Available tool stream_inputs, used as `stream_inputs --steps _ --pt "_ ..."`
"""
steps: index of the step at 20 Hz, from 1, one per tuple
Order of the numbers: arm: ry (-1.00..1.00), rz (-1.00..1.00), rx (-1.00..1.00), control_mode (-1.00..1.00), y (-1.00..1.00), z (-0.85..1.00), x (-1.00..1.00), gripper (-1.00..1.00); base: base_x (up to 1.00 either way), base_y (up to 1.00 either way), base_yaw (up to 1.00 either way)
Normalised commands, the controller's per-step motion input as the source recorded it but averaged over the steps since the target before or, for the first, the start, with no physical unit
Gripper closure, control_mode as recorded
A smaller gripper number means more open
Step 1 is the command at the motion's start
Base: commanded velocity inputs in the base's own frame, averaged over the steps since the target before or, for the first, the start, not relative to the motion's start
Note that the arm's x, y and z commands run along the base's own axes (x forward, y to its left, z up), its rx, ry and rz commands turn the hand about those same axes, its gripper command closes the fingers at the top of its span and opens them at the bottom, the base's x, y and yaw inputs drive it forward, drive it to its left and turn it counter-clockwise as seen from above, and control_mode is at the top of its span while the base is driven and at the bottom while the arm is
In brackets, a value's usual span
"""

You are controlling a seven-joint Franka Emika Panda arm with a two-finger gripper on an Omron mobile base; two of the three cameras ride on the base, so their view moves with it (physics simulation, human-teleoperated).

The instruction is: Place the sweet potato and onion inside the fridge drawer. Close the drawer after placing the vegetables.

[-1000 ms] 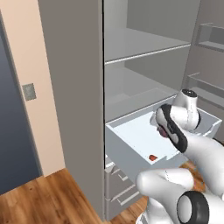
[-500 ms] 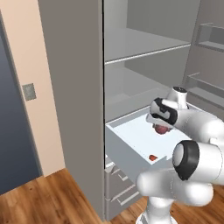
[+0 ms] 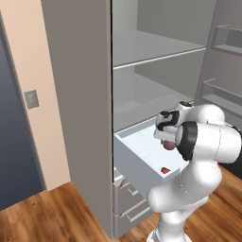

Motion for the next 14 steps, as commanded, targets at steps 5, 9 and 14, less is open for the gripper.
stream_inputs --steps 5,9,14 --pt "0.02 0.0 0.0 -1.0 0.0 -0.58 0.21 1.0 0.0 0.0 0.0" --pt "0.02 0.01 0.0 -1.0 -0.1 -0.16 0.23 1.0 0.0 0.0 0.0" --pt "0.03 0.03 0.0 -1.0 -0.03 -0.41 0.28 1.0 0.0 0.0 0.0"
